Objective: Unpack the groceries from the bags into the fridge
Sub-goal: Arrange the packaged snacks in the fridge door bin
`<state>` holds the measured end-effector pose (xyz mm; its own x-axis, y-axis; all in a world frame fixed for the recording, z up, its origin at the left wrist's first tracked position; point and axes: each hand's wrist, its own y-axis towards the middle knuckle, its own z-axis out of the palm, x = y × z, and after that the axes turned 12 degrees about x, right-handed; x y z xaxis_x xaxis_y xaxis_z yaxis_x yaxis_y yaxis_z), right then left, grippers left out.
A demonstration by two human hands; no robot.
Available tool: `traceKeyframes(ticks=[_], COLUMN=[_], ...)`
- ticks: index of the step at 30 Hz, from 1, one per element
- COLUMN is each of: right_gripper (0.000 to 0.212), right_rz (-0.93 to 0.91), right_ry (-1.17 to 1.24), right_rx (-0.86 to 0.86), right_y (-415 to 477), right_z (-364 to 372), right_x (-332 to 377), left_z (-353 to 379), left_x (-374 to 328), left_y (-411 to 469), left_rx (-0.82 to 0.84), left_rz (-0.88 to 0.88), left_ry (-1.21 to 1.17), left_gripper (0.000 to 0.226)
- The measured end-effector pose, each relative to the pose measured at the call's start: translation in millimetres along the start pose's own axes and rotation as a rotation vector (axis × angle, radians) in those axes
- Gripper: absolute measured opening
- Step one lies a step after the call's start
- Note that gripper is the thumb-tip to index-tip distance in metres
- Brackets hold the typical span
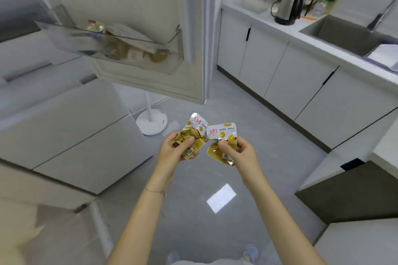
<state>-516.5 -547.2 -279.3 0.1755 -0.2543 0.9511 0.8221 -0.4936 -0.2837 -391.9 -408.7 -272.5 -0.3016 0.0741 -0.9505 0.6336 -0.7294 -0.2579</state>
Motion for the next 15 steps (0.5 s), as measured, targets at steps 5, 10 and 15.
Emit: traceKeyframes(ticks=[5, 10, 15], right_gripper=[0.014, 0.022, 0.012], right_rz=[-0.055, -0.145, -0.281], right_ry=[-0.04, -0.126, -0.211], right_rx=[0.029, 0.038, 0.039], right_y=[20, 42, 56], right_z=[95, 167, 207], right_x=[2, 24, 70], left_z=[-98, -176, -215], left_x=[-31, -68, -101], left_y=[-20, -28, -11], left_rx=[-0.011, -0.066, -0.092], left_rz=[0.085, 0.164, 0.285], left_ry=[0.001, -0.009, 0.008], left_gripper=[0.017, 0.016, 0.007])
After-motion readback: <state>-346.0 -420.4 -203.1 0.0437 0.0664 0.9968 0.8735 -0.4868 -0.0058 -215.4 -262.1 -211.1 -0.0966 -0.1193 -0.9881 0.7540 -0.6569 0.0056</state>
